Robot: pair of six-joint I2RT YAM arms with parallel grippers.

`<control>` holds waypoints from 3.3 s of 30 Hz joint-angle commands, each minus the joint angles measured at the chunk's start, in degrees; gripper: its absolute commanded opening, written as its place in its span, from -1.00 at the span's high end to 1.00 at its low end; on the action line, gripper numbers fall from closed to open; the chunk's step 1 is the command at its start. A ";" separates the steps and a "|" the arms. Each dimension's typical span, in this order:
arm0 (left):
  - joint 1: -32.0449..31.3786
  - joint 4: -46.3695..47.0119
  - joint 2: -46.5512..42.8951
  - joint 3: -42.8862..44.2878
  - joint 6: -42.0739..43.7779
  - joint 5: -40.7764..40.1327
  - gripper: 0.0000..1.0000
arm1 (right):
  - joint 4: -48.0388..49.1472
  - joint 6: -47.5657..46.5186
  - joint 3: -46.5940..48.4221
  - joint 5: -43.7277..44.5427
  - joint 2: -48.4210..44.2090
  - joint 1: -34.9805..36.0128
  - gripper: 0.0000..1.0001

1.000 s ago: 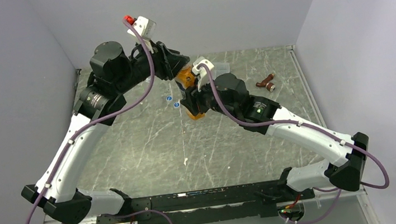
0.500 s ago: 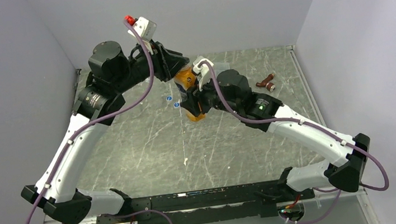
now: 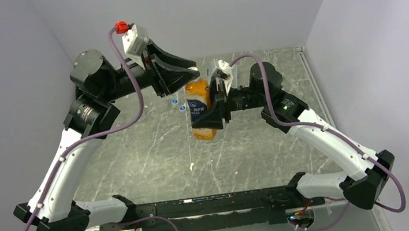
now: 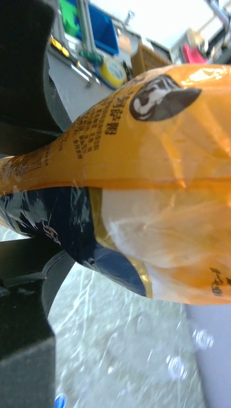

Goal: Screw on the bottle caps
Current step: Screw the bottle cap onto the plastic bottle.

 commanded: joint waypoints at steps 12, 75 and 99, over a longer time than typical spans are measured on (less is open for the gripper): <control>0.46 13.74 0.21 -2.27 -13.81 32.19 0.70 | 22.73 10.89 2.99 -26.04 -0.06 -1.33 0.95; 2.83 -15.60 -4.86 4.50 3.50 -4.58 -0.77 | -2.43 -11.00 3.77 14.91 -1.47 3.68 1.00; 2.81 -12.03 -0.46 8.09 -1.04 -16.06 -0.73 | 0.24 -12.81 4.84 39.13 3.04 10.83 1.00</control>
